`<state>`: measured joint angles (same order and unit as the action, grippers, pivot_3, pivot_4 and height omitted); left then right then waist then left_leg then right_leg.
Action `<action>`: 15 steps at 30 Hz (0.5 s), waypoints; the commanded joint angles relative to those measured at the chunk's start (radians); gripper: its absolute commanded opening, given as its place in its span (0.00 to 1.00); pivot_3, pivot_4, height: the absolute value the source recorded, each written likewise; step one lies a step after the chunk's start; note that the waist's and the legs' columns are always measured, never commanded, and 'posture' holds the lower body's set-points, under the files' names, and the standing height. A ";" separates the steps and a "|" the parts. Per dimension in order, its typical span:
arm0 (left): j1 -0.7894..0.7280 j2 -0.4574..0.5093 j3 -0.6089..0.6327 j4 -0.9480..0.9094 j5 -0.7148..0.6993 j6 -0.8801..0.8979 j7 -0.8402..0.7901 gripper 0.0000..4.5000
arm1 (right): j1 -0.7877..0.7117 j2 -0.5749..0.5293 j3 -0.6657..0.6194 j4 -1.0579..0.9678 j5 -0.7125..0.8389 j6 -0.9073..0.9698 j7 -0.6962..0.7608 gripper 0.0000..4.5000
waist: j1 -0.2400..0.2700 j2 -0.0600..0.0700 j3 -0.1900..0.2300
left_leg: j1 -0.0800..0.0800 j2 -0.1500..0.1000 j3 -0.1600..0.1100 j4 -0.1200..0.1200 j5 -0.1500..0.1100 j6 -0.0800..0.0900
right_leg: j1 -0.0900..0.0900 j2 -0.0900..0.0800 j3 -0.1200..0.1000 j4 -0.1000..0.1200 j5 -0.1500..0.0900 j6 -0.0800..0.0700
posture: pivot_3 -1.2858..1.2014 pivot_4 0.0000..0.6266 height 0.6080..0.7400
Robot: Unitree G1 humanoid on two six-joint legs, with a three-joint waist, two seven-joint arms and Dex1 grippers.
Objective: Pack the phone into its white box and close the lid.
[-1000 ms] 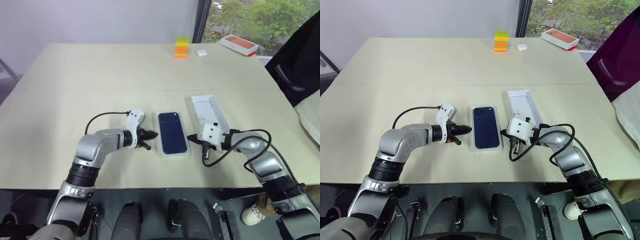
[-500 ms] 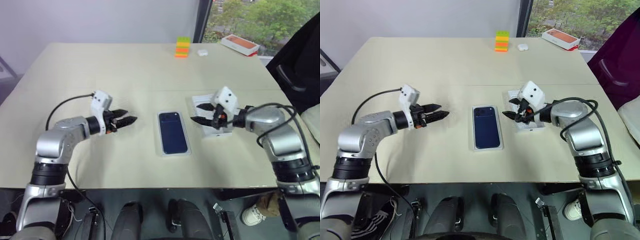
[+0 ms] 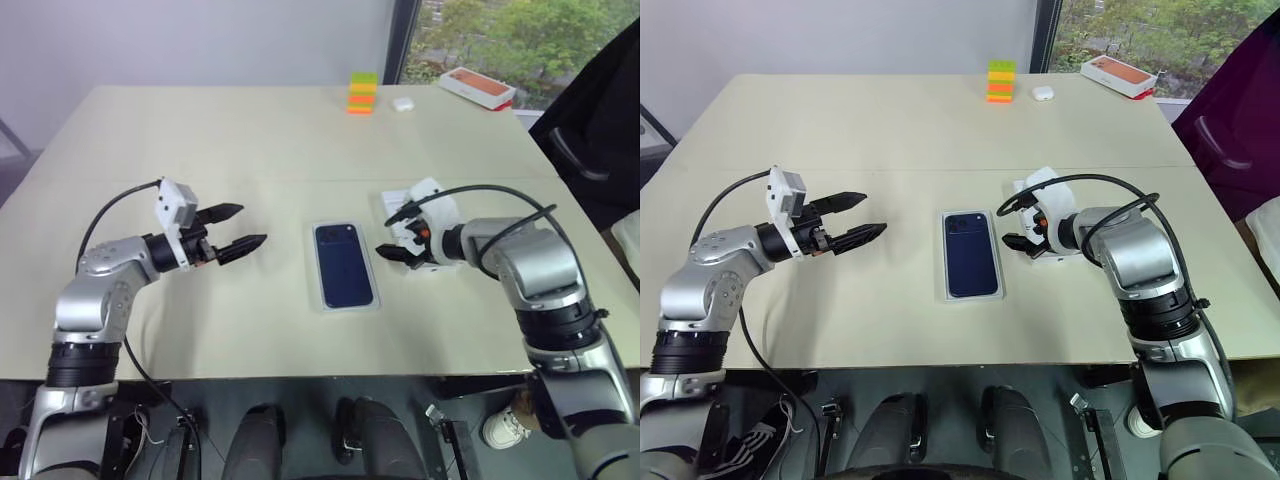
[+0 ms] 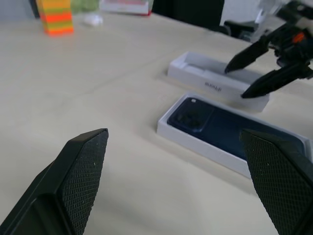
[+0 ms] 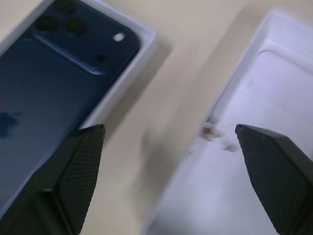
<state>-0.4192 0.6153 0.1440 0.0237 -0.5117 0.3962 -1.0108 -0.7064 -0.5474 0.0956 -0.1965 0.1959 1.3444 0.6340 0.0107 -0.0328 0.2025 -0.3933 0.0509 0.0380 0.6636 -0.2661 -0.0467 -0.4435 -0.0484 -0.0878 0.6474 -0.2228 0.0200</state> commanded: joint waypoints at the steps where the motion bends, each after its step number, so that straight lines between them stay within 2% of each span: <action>1: 0.009 -0.013 0.026 -0.038 -0.012 -0.048 0.007 1.00 | -0.016 0.017 -0.005 -0.078 0.001 0.081 -0.072 0.99 | 0.002 0.000 0.000 | 0.000 0.000 0.000 0.000 0.000 0.000 | 0.000 0.000 0.000 0.000 0.000 0.000 | 0.52 0.24 1.00; 6: 0.020 -0.032 0.016 -0.053 -0.005 -0.050 0.038 1.00 | -0.009 0.069 -0.008 -0.065 -0.044 0.116 -0.204 0.99 | 0.000 0.000 0.000 | -0.001 0.000 0.000 0.000 0.000 0.000 | 0.000 0.000 0.000 0.000 0.000 0.000 | 0.52 0.24 1.00; 15: 0.020 -0.052 0.007 -0.065 0.011 -0.054 0.091 1.00 | -0.047 0.137 -0.019 -0.011 -0.040 0.159 -0.293 0.99 | -0.006 0.000 0.000 | -0.001 0.000 -0.001 0.000 0.000 0.000 | 0.000 0.001 0.000 0.000 0.000 0.000 | 0.52 0.24 1.00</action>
<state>-0.3896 0.5632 0.1452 -0.0182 -0.5043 0.3614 -0.9329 -0.7200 -0.4176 0.1081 -0.2083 0.1576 1.4970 0.3579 0.0044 -0.0328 0.2025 -0.3939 0.0509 0.0375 0.6634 -0.2663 -0.0462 -0.4439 -0.0477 -0.0879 0.6474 -0.2229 0.0203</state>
